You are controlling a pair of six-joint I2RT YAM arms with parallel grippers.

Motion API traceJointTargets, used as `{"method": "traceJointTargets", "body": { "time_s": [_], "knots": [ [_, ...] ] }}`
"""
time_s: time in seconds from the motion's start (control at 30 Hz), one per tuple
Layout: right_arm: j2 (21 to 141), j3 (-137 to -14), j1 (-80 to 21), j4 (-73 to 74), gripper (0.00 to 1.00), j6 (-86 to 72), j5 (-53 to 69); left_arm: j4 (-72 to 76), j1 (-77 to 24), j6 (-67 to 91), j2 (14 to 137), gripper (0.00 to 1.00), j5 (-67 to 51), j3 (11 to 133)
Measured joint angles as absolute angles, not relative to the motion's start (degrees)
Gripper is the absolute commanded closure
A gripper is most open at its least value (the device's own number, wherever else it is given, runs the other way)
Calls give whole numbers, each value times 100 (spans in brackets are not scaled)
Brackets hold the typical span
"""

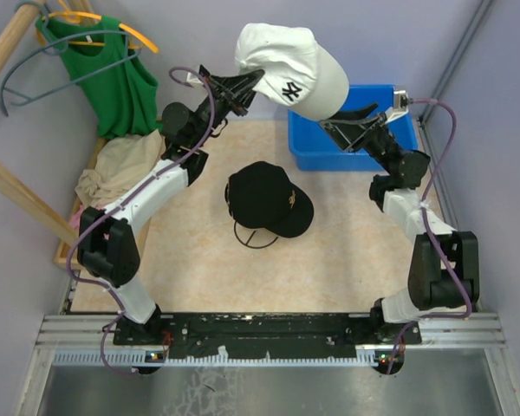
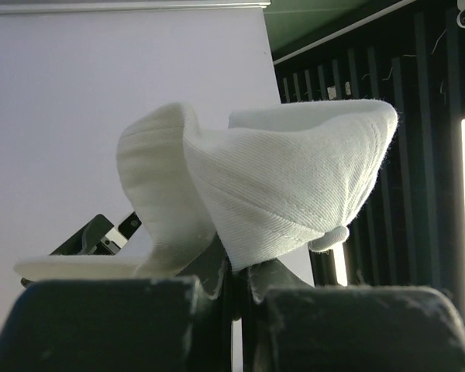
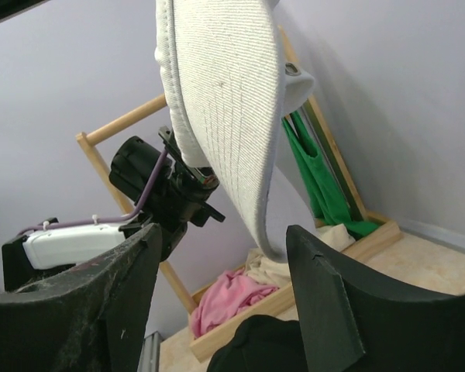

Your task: Stack the hats

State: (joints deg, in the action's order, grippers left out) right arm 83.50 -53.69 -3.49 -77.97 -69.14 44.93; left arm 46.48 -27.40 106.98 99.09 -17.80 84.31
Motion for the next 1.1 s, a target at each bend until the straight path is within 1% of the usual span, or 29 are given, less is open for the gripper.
{"method": "traceJointTargets", "body": {
  "time_s": [0.07,0.2,0.3,0.5,0.7,0.8,0.87,0.9,0.93,1.03,1.07,1.1],
  "knots": [
    [8434,-5450,-403,-7854,39,-6973,4484,4644,-2740,10698,9896,100,-1750,8442],
    [8486,-5542,-436,-7981,54,-7076,4464,4624,-2740,10696,9806,100,-1697,8405],
    [8486,-5581,-436,-8060,61,-7135,4440,4624,-2740,10696,9701,100,-1662,8329],
    [8486,-5610,-436,-8095,67,-7214,4379,4624,-2740,10694,9625,100,-1610,8276],
    [8488,-5771,-436,-8110,69,-7251,4333,4600,-2740,10691,9623,100,-1599,8254],
    [8488,-5843,-436,-8108,79,-7264,4320,4589,-2740,10689,9623,100,-1594,8226],
    [8497,-5894,-436,-8108,90,-7284,4318,4578,-2740,10689,9620,100,-1590,8197],
    [8506,-5920,-440,-8119,97,-7317,4313,4574,-2740,10689,9620,100,-1588,8184],
    [8523,-5942,-443,-8136,100,-7343,4313,4563,-2742,10689,9620,100,-1586,8178],
    [8562,-6014,-469,-8187,100,-7426,4296,4506,-2740,10685,9620,100,-1549,8169],
    [8567,-6016,-478,-8187,100,-7465,4292,4508,-2740,10680,9620,96,-1540,8158],
    [8569,-6016,-480,-8176,100,-7500,4292,4515,-2738,10672,9620,89,-1538,8138]
  ]
}}
